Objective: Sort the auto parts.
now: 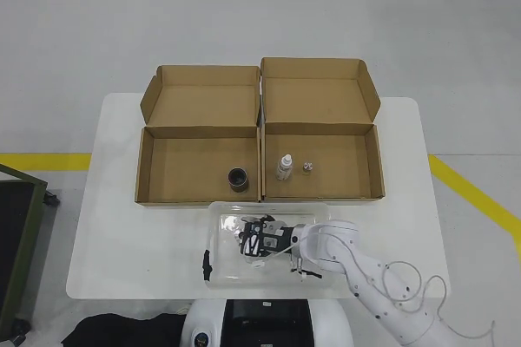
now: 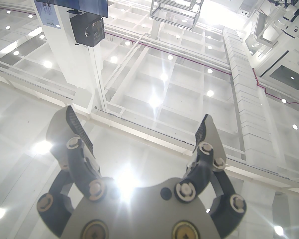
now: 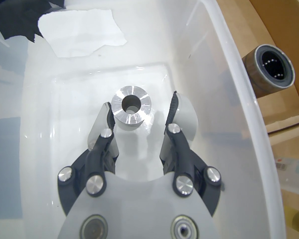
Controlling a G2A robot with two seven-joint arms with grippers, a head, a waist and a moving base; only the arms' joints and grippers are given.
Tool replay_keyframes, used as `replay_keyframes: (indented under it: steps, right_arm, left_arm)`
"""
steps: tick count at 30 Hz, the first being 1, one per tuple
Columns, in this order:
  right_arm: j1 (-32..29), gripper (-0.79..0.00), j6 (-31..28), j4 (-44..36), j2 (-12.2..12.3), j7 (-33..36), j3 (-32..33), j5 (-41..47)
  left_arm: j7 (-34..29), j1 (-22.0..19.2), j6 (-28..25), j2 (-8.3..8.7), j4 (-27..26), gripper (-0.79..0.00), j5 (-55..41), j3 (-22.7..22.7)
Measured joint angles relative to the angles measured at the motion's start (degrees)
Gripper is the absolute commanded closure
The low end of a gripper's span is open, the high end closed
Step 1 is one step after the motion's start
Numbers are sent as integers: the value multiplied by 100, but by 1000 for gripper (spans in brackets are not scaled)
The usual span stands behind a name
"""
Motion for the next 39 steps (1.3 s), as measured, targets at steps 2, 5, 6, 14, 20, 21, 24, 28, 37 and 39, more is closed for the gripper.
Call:
replay_keyframes:
  steps: [2,5,6,14,20,21,24,28,37,39]
  right_arm:
    - [14,-351,6,32,-10,-7,-33,5]
    - [30,-314,17,76,-22,-13,-72,15]
    - [35,-296,19,89,-26,-20,-84,21]
    - [46,0,-42,-24,-31,-63,-134,-27]
    - [-47,0,-169,-436,22,-47,9,-15]
    - [-77,0,-197,-547,38,-47,60,0]
    - [-164,0,-255,-841,82,-57,214,54]
    - [-296,0,-308,-1271,133,-174,435,232]
    - [-521,0,-311,-1965,207,-732,784,502]
    - [-544,0,-259,-2043,213,-921,852,572]
  left_arm:
    - [0,0,0,0,0,-785,0,0]
    - [0,0,0,0,0,-785,0,0]
    - [0,0,0,0,0,-785,0,0]
    - [0,0,0,0,0,-785,0,0]
    - [0,0,0,0,0,-785,0,0]
    - [0,0,0,0,0,-785,0,0]
    - [0,0,0,0,0,-785,0,0]
    - [0,0,0,0,0,-785,0,0]
    - [0,0,0,0,0,-785,0,0]
    - [0,0,0,0,0,-785,0,0]
